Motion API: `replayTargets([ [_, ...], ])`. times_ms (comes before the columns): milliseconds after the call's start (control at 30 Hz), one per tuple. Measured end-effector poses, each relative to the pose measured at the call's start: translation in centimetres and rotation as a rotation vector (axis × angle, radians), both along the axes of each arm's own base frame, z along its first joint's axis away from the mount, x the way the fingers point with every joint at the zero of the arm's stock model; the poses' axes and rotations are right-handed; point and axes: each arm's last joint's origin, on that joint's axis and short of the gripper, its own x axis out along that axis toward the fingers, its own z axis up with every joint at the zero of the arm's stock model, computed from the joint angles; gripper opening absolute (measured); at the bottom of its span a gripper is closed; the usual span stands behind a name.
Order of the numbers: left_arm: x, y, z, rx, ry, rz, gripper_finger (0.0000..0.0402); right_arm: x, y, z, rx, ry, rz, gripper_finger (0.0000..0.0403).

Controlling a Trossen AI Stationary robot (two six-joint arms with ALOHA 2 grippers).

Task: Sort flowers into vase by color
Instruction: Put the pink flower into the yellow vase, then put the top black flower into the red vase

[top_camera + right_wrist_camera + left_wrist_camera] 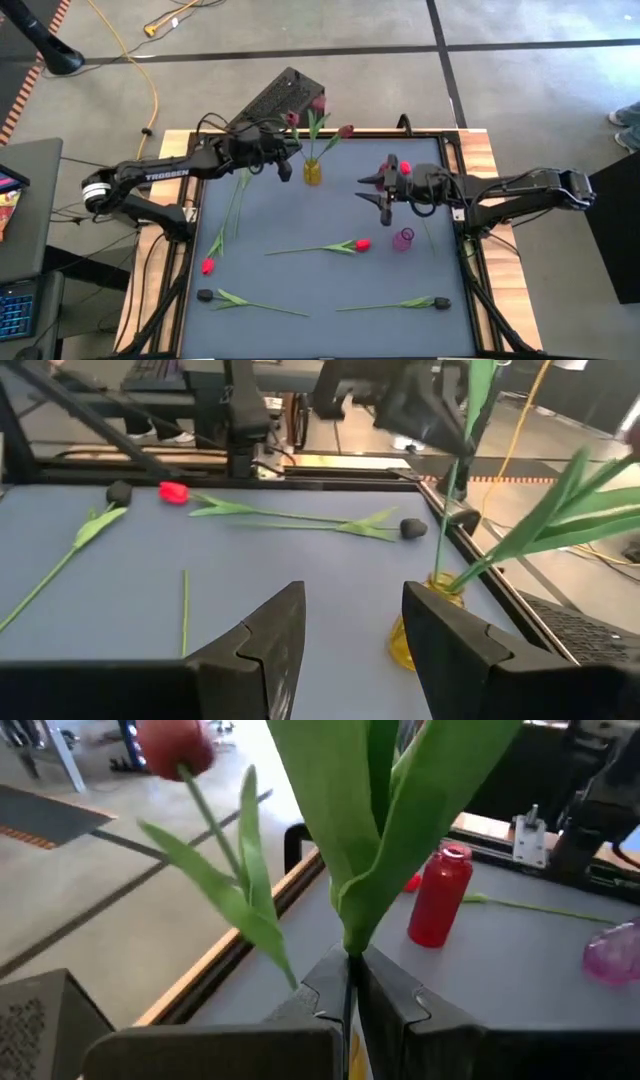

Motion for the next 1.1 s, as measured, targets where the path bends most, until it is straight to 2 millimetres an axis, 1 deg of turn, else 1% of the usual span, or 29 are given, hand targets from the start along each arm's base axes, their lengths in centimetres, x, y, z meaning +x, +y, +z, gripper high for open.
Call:
replayTargets([
  [267,2.5,1.2,-0.4,-0.041,0.111,-0.031,0.0,-0.4,-0.7,0.2,0.0,-0.026,-0.036,0.0193],
  [400,3.4,1.9,-0.8,-0.05,0.148,-0.028,0.0,-1.8,-1.3,-0.5,0.005,-0.037,-0.098,0.0193],
  [467,3.6,2.2,-1.4,-0.067,0.164,-0.031,0.0,-2.7,-1.6,-0.7,0.012,-0.054,-0.123,0.0193],
  [667,3.6,2.7,-1.4,-0.099,0.146,-0.009,0.0004,-5.1,-1.9,-1.3,0.042,-0.128,-0.167,0.0193],
  [767,3.5,2.6,-1.2,-0.103,0.14,-0.009,0.0027,-5.8,-1.8,-1.3,0.052,-0.151,-0.173,0.0193],
  [867,3.5,2.5,-1.1,-0.102,0.137,-0.01,0.0065,-6.1,-1.8,-1.3,0.058,-0.154,-0.172,0.0193],
  [1000,3.2,2.4,-1.5,-0.132,0.183,-0.03,0.0117,-6.2,-1.6,-1.3,0.061,-0.145,-0.16,0.0193],
  [1100,2.8,2.3,-1.3,-0.177,0.266,-0.031,0.0145,-6.2,-1.6,-1.4,0.063,-0.137,-0.153,0.0193],
])
